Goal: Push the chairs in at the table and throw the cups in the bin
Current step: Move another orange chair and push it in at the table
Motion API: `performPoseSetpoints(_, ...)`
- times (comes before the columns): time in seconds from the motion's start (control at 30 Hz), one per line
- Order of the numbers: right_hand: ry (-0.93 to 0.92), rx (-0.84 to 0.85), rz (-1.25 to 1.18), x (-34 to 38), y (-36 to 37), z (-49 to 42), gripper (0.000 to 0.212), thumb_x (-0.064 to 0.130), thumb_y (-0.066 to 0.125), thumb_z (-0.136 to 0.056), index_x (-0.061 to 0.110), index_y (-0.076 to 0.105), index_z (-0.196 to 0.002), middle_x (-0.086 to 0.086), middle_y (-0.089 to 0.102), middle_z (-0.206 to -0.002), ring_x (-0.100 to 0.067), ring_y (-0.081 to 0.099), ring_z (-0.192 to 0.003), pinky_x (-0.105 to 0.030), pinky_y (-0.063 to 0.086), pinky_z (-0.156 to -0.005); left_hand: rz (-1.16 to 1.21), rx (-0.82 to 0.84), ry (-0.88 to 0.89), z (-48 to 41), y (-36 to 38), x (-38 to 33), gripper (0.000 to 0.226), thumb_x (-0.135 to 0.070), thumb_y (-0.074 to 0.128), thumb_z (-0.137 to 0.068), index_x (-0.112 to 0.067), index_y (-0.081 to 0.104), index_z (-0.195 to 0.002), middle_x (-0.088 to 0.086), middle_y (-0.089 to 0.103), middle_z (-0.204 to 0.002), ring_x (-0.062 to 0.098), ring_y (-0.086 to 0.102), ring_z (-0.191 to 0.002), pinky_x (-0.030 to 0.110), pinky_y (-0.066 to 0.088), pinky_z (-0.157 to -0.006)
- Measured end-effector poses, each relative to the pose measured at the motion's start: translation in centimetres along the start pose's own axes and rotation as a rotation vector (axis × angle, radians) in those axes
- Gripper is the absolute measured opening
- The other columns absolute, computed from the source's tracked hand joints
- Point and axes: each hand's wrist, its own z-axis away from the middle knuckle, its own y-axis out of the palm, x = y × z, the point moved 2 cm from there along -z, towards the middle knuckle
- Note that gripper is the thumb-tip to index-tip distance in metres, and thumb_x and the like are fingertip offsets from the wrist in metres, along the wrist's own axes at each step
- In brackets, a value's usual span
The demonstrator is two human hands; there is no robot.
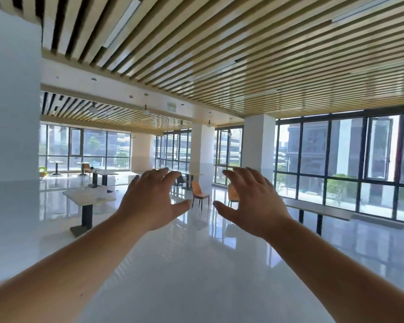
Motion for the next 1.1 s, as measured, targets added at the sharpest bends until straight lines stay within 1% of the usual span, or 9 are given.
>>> performPoseSetpoints(0.13,0.002,0.023,0.085,-5.2,5.4,-5.7,0.083,0.081,0.038,-0.087,0.031,0.034,-0.154,-0.001,0.04,-0.16,-0.028,0.031,-0.148,-0.05,0.031,-0.119,0.04,0.001,0.026,-8.0,7.2,1.3,0.088,-0.086,0.048,-0.082,-0.035,0.04,-0.153,-0.003,0.043,-0.162,0.025,0.039,-0.147,0.05,0.034,-0.12)
performPoseSetpoints(0.27,0.019,0.048,0.184,-11.2,9.1,-10.9,0.082,0.081,0.04,-0.089,0.031,0.033,-0.153,-0.002,0.043,-0.157,-0.028,0.036,-0.144,-0.048,0.032,-0.116,0.075,-0.009,0.09,-16.8,13.1,1.5,0.084,-0.085,0.052,-0.081,-0.033,0.046,-0.148,-0.001,0.051,-0.155,0.027,0.046,-0.14,0.048,0.038,-0.115)
performPoseSetpoints(0.43,0.071,0.05,0.184,-17.7,14.8,-15.9,0.078,0.079,0.041,-0.089,0.031,0.034,-0.149,-0.001,0.049,-0.15,-0.026,0.041,-0.139,-0.049,0.038,-0.111,0.132,0.007,0.149,-25.2,21.4,0.1,0.084,-0.083,0.053,-0.083,-0.034,0.042,-0.151,-0.004,0.049,-0.157,0.025,0.044,-0.141,0.047,0.037,-0.116)
performPoseSetpoints(0.57,0.059,0.071,0.163,-21.6,22.1,-20.1,0.077,0.078,0.042,-0.089,0.031,0.035,-0.15,-0.001,0.051,-0.148,-0.027,0.044,-0.136,-0.049,0.041,-0.107,0.121,0.013,0.177,-29.8,28.9,1.0,0.085,-0.084,0.048,-0.082,-0.035,0.042,-0.152,-0.005,0.047,-0.159,0.024,0.043,-0.143,0.048,0.038,-0.116)
performPoseSetpoints(0.7,0.007,0.073,0.084,-24.0,32.0,-25.8,0.075,0.079,0.041,-0.088,0.029,0.045,-0.144,0.0,0.058,-0.139,-0.027,0.052,-0.127,-0.047,0.046,-0.1,0.075,0.041,0.134,-34.5,36.5,5.7,0.082,-0.085,0.047,-0.08,-0.036,0.046,-0.147,-0.007,0.054,-0.151,0.023,0.05,-0.135,0.044,0.045,-0.106)
performPoseSetpoints(0.8,-0.053,0.104,0.006,-24.4,40.8,-31.2,0.072,0.081,0.037,-0.086,0.03,0.053,-0.134,0.002,0.064,-0.124,-0.027,0.056,-0.119,-0.046,0.05,-0.095,0.017,0.128,0.048,-37.9,41.9,11.3,0.078,-0.083,0.052,-0.082,-0.038,0.044,-0.146,-0.005,0.057,-0.146,0.024,0.053,-0.129,0.044,0.049,-0.1)
performPoseSetpoints(0.9,-0.103,0.155,-0.087,-22.7,49.7,-37.1,0.072,0.081,0.036,-0.085,0.03,0.059,-0.131,0.001,0.065,-0.124,-0.027,0.056,-0.119,-0.044,0.047,-0.097,-0.027,0.212,-0.089,-40.1,46.4,17.9,0.078,-0.083,0.055,-0.083,-0.04,0.043,-0.147,-0.007,0.056,-0.146,0.022,0.052,-0.129,0.043,0.049,-0.099)
performPoseSetpoints(1.0,-0.18,0.207,-0.208,-18.4,58.5,-42.9,0.078,0.082,0.032,-0.083,0.029,0.058,-0.134,0.001,0.064,-0.128,-0.026,0.054,-0.123,-0.043,0.047,-0.099,-0.079,0.252,-0.235,-40.9,49.6,25.1,0.08,-0.084,0.055,-0.08,-0.043,0.042,-0.147,-0.011,0.053,-0.149,0.019,0.049,-0.132,0.047,0.049,-0.099)
performPoseSetpoints(1.1,-0.287,0.264,-0.304,-11.8,66.5,-47.6,0.076,0.082,0.034,-0.083,0.031,0.057,-0.136,0.003,0.062,-0.13,-0.024,0.052,-0.124,-0.043,0.048,-0.098,-0.14,0.261,-0.361,-40.8,51.3,32.5,0.078,-0.084,0.055,-0.078,-0.041,0.047,-0.143,-0.011,0.06,-0.141,0.018,0.057,-0.12,0.045,0.054,-0.092)
